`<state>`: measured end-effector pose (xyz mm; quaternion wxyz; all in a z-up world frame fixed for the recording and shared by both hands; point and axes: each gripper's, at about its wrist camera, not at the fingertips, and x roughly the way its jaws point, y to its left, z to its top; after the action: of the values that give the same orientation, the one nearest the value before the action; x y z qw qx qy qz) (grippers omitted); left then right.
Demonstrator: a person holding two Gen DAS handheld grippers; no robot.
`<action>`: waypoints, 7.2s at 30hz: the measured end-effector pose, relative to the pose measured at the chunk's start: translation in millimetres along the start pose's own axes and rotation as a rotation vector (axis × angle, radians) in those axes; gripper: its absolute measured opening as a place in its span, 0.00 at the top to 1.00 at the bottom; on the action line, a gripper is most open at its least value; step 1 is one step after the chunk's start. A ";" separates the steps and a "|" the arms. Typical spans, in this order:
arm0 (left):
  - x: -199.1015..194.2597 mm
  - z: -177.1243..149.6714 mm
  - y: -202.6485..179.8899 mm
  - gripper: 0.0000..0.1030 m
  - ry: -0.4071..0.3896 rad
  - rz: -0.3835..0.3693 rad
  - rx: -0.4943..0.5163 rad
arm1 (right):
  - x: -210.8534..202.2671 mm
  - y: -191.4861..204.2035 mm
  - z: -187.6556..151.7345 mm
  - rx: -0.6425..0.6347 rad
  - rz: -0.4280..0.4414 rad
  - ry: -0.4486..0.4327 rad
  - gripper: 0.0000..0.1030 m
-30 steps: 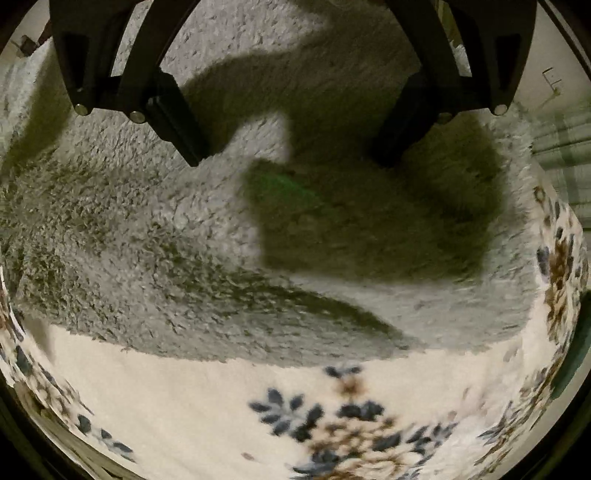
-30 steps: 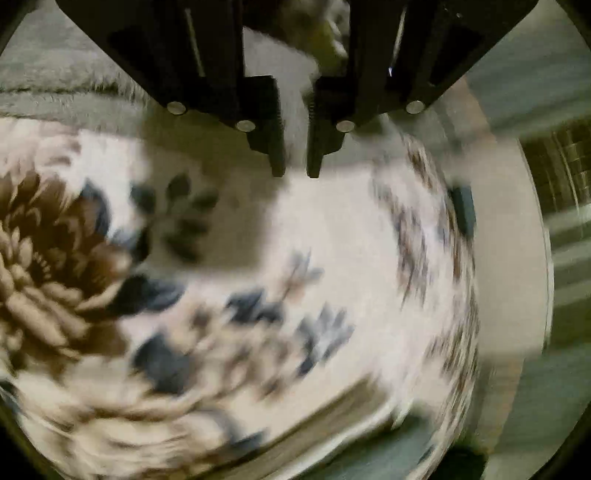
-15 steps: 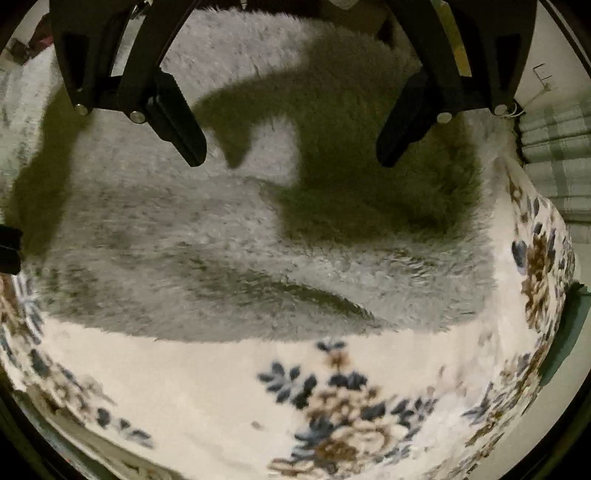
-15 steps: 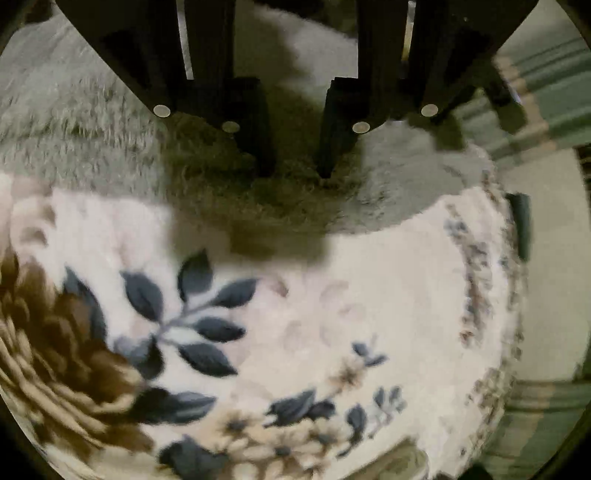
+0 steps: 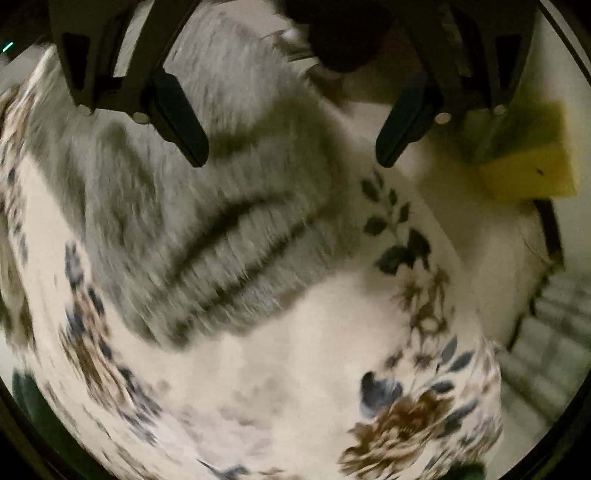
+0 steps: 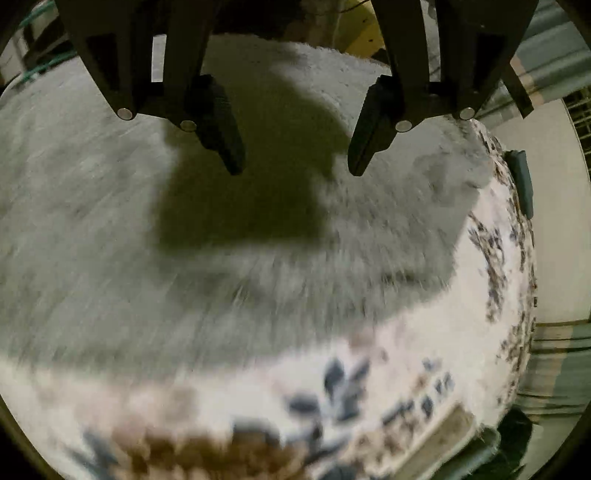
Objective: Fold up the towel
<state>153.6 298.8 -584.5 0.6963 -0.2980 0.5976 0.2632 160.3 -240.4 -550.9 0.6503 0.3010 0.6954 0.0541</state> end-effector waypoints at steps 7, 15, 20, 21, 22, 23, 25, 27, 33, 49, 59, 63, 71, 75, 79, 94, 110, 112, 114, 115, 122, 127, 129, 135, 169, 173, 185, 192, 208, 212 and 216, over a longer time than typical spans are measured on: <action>-14.7 31.1 3.3 0.83 -0.123 -0.040 0.044 | 33.6 35.6 -25.9 -0.046 -0.033 0.004 0.41; -23.9 14.9 -8.3 0.78 -0.091 -0.041 -0.020 | 33.9 46.2 -38.0 -0.071 -0.047 0.039 0.41; -60.5 -13.2 -38.0 0.56 -0.098 -0.007 0.088 | 18.2 28.4 -52.1 -0.034 0.046 0.013 0.24; -69.2 -20.1 -47.9 0.33 -0.113 0.019 0.129 | 7.9 16.7 -57.7 -0.008 0.074 -0.008 0.21; -76.3 -28.7 -57.5 0.10 -0.122 0.037 0.166 | 0.9 8.3 -61.1 0.008 0.087 -0.020 0.19; -84.1 -37.5 -66.3 0.06 -0.130 0.047 0.203 | -8.5 -4.0 -65.7 0.033 0.099 -0.040 0.15; -93.5 -57.0 -91.2 0.06 -0.138 0.047 0.290 | -31.5 -36.7 -75.6 0.107 0.113 -0.100 0.11; -96.6 -84.3 -126.8 0.06 -0.135 0.039 0.391 | -61.3 -82.6 -85.2 0.210 0.119 -0.165 0.10; -99.7 -181.9 -255.9 0.06 -0.084 -0.073 0.686 | -183.7 -236.4 -87.1 0.460 0.020 -0.443 0.10; -21.8 -360.1 -471.2 0.06 -0.027 -0.024 1.181 | -255.8 -424.8 51.3 0.307 -0.146 -0.465 0.92; -29.1 -388.8 -460.9 0.06 -0.016 0.014 1.213 | -287.7 -457.5 -28.8 0.522 0.008 -0.574 0.56; -23.1 -407.5 -448.5 0.06 0.019 0.054 1.245 | -265.5 -485.2 -99.3 0.771 0.119 -0.570 0.56; -2.3 -436.1 -431.1 0.06 0.054 0.110 1.273 | -206.6 -486.3 -117.7 0.864 0.172 -0.594 0.95; 10.7 -438.5 -414.4 0.06 0.094 0.115 1.239 | -202.7 -500.7 -130.3 0.933 0.226 -0.583 0.93; 18.3 -428.8 -413.1 0.04 0.128 0.102 1.197 | -196.0 -502.1 -146.6 0.902 0.327 -0.588 0.37; 39.0 -425.5 -418.2 0.00 0.138 0.092 1.178 | -150.2 -482.0 -129.7 0.782 0.525 -0.812 0.56; 1.8 -464.7 -416.8 0.00 0.085 -0.006 1.188 | -143.0 -487.7 -103.2 0.754 0.588 -0.946 0.60; 0.8 -461.7 -420.9 0.00 0.075 -0.003 1.179 | -148.0 -483.5 -95.0 0.712 0.564 -0.948 0.60; -2.7 -458.2 -428.9 0.00 0.072 0.001 1.170 | -145.0 -482.5 -82.0 0.699 0.533 -0.909 0.54; -1.9 -456.8 -430.0 0.00 0.076 0.000 1.166 | -139.7 -483.1 -75.3 0.705 0.519 -0.878 0.48; 8.1 -430.4 -444.1 0.00 0.080 -0.006 1.175 | -133.4 -486.3 -66.9 0.758 0.454 -0.874 0.80; -13.3 -415.3 -445.0 0.00 0.082 -0.038 1.146 | -152.1 -471.2 -90.7 0.734 0.463 -0.928 0.84; -25.8 -403.8 -444.1 0.00 0.077 -0.062 1.125 | -169.0 -454.2 -99.2 0.696 0.471 -0.954 0.84; -77.8 -349.2 -428.4 0.00 0.052 -0.157 1.044 | -224.6 -362.0 -105.5 0.473 0.462 -0.976 0.84; -114.6 -151.3 -205.3 0.00 -0.035 -0.100 0.615 | -63.2 -18.0 -93.1 -0.114 0.077 -0.208 0.24; -105.5 -158.0 -196.4 0.00 0.002 -0.081 0.587 | -30.2 -14.4 -69.8 -0.041 0.016 -0.152 0.65; -118.0 -113.7 -164.9 0.00 -0.038 -0.088 0.550 | 9.5 51.3 -91.9 -0.247 0.016 0.118 0.32; -110.9 -125.7 -229.4 0.00 0.022 -0.251 0.616 | -65.1 -35.2 -102.5 -0.082 0.121 0.020 0.32; -44.7 -215.0 -363.5 0.91 0.070 -0.290 1.084 | -84.2 -233.3 -140.9 0.452 0.008 -0.138 0.32; -73.3 -194.3 -337.4 0.92 0.000 -0.328 0.992 | -90.0 -244.2 -149.2 0.485 0.069 -0.208 0.37; -86.0 -159.3 -308.1 0.92 -0.022 -0.313 0.858 | -89.3 -247.4 -151.2 0.483 0.062 -0.245 0.81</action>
<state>256.0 -29.0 -485.7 0.7945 -0.0666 0.5928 -0.1135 -69.9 -437.4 -566.1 0.6369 0.4728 0.5948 -0.1304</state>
